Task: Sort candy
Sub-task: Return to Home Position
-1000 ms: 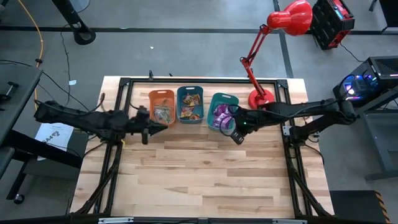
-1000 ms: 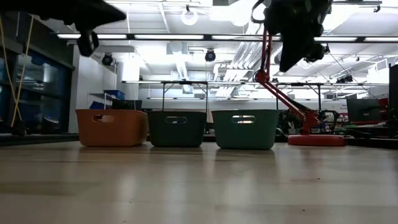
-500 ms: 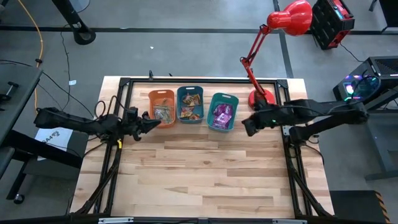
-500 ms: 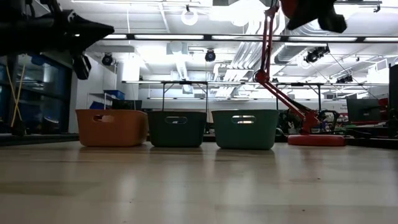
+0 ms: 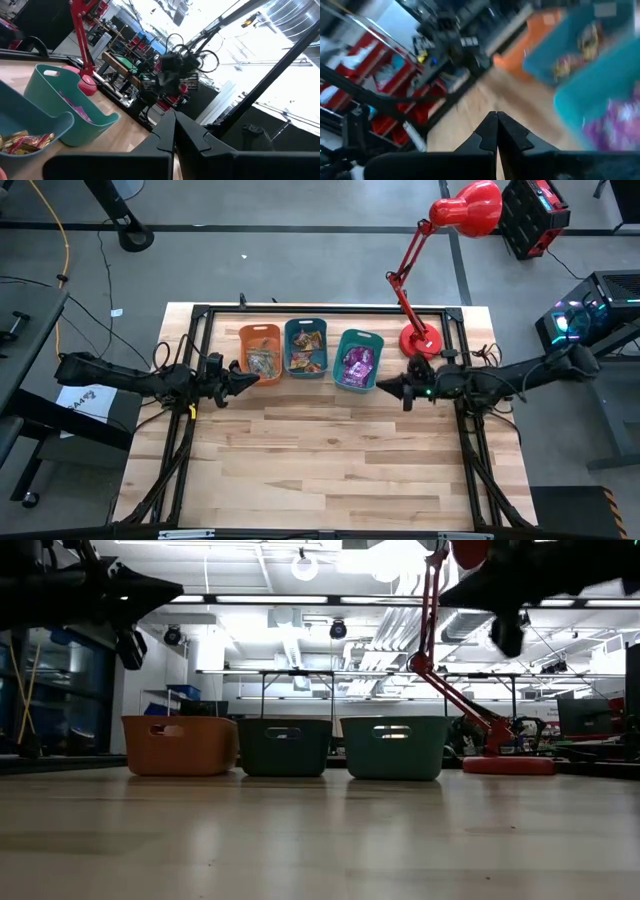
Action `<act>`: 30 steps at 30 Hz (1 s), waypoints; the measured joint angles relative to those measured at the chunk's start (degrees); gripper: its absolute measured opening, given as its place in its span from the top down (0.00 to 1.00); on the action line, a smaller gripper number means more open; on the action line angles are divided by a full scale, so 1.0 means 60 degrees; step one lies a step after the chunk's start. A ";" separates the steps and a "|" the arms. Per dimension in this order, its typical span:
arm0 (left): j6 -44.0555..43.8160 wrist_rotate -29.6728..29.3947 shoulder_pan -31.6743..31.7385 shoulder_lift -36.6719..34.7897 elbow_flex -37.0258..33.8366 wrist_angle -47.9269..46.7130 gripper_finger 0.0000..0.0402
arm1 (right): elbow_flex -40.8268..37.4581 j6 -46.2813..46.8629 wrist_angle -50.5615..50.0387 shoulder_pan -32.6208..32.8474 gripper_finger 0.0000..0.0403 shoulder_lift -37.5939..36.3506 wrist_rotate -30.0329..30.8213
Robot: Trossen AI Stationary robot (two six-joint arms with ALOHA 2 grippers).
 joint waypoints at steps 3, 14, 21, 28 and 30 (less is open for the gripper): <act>0.0003 0.0002 0.0000 0.0000 0.0000 0.0001 1.00 | -0.0882 -0.1545 0.1496 -0.0973 1.00 -0.0033 -0.0759; 0.0020 0.0025 0.0000 -0.0017 0.0000 -0.0046 1.00 | -0.2739 -0.4009 0.3082 -0.2709 1.00 -0.0033 -0.3906; 0.0016 0.0025 0.0000 -0.1220 0.0000 -0.0999 1.00 | -0.3384 -0.3745 0.2806 -0.2705 1.00 -0.0025 -0.3820; 0.0016 0.0025 0.0000 -0.2915 0.0000 -0.3419 1.00 | -0.3464 -0.3533 0.2191 -0.2709 1.00 -0.0025 -0.2645; 0.0016 0.0025 0.0000 -0.3324 0.0000 -0.4532 1.00 | -0.3464 -0.3556 0.1936 -0.2709 1.00 -0.0025 -0.2423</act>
